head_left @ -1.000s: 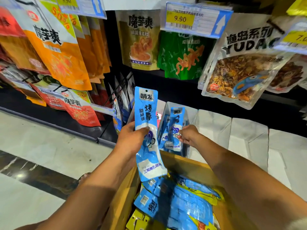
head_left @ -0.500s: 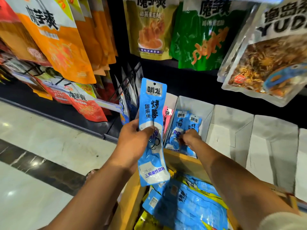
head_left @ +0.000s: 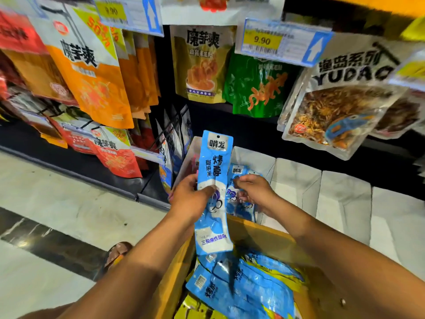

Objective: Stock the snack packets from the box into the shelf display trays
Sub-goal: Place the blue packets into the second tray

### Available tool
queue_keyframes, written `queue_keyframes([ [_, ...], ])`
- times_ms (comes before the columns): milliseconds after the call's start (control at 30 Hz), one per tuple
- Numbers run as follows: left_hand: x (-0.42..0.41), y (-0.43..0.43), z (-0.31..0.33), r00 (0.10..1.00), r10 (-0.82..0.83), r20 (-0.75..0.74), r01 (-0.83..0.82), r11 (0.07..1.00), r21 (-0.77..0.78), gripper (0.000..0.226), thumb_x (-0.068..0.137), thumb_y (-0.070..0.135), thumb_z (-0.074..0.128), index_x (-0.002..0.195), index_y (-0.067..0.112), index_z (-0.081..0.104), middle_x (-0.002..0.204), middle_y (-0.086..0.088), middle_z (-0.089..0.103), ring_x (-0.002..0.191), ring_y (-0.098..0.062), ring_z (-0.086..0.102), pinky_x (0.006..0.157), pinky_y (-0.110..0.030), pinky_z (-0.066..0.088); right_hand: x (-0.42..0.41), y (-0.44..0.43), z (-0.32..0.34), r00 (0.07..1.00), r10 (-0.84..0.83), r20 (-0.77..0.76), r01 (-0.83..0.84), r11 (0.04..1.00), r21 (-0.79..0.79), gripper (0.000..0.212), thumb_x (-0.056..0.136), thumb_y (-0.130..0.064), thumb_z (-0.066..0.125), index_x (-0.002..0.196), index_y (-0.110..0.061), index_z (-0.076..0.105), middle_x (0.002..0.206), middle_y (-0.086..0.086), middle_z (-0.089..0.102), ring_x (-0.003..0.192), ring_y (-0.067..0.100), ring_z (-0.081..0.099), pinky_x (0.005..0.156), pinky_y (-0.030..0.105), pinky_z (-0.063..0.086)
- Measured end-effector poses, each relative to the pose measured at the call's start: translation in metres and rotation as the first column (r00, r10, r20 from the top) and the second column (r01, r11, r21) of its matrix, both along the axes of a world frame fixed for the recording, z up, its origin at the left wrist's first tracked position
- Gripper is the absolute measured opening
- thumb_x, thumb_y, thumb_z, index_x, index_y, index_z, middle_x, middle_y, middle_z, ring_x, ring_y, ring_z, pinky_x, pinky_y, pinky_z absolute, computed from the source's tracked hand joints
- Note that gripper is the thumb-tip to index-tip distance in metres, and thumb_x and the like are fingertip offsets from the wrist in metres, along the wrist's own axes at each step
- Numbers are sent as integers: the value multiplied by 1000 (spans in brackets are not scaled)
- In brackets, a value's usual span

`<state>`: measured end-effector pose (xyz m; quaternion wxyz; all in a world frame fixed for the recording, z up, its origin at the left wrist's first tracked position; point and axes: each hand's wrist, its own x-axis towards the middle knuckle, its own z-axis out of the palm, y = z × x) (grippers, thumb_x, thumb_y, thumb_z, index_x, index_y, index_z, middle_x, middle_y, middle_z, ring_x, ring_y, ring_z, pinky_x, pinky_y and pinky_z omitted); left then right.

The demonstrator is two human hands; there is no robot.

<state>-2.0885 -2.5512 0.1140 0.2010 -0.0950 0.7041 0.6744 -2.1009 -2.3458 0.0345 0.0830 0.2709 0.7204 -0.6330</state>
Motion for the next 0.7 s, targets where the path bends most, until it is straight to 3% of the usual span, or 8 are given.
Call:
queue_keyframes([
  [133,8,5,0,1000,-2,-11,2,1000,30,15,96,2,66,102,14,72,101,-9,79,83,-25,76,75,-39,61,47,-19,62,994,58,-97,-65,995,-80,17,100,-24,61,108,-12,69,95,7,74,58,14,57,50,24,46],
  [200,12,9,1,1000,-10,-18,11,999,45,16,98,1,63,97,16,71,95,-6,79,73,-16,74,63,-28,58,68,-29,80,987,91,-133,-93,996,-3,17,98,-25,63,110,-14,67,96,5,74,56,13,59,49,25,48],
  [267,17,14,4,1000,-11,-22,13,998,56,19,98,0,61,94,17,69,86,0,77,62,-8,72,52,-21,54,86,-38,87,981,115,-158,-89,983,163,31,92,-30,72,119,-21,61,99,-2,72,63,15,66,55,31,55],
  [367,24,23,4,1000,-9,20,7,994,105,18,98,-2,59,106,11,69,98,-9,78,79,-21,76,68,-35,62,109,-49,87,964,221,-150,-127,873,471,60,74,-55,77,126,-43,50,109,-17,60,84,9,66,74,34,57],
  [467,31,31,2,999,-17,43,11,989,149,23,96,-2,62,116,9,64,107,-13,77,97,-34,74,89,-53,60,126,-59,89,960,273,-56,-148,669,728,73,64,-75,68,127,-47,45,115,-21,50,99,3,60,80,34,54],
  [567,34,38,-2,999,-18,45,11,990,139,18,96,3,65,108,15,59,104,-14,76,95,-32,73,86,-50,61,130,-66,90,969,249,0,-142,549,823,73,63,-81,59,124,-46,44,119,-20,46,107,7,59,81,38,53],
  [633,36,39,0,999,-25,36,20,992,127,17,97,5,65,105,17,57,104,-11,74,89,-24,72,73,-38,61,130,-67,90,969,247,20,-154,537,830,71,64,-80,58,124,-44,42,123,-18,46,109,11,59,82,39,53],
  [700,35,39,-1,998,-37,41,31,990,136,15,99,6,63,108,17,58,107,-12,74,92,-26,73,73,-40,62,128,-65,88,969,246,22,-159,554,817,69,64,-77,60,122,-43,43,122,-16,48,108,13,60,83,40,53],
])
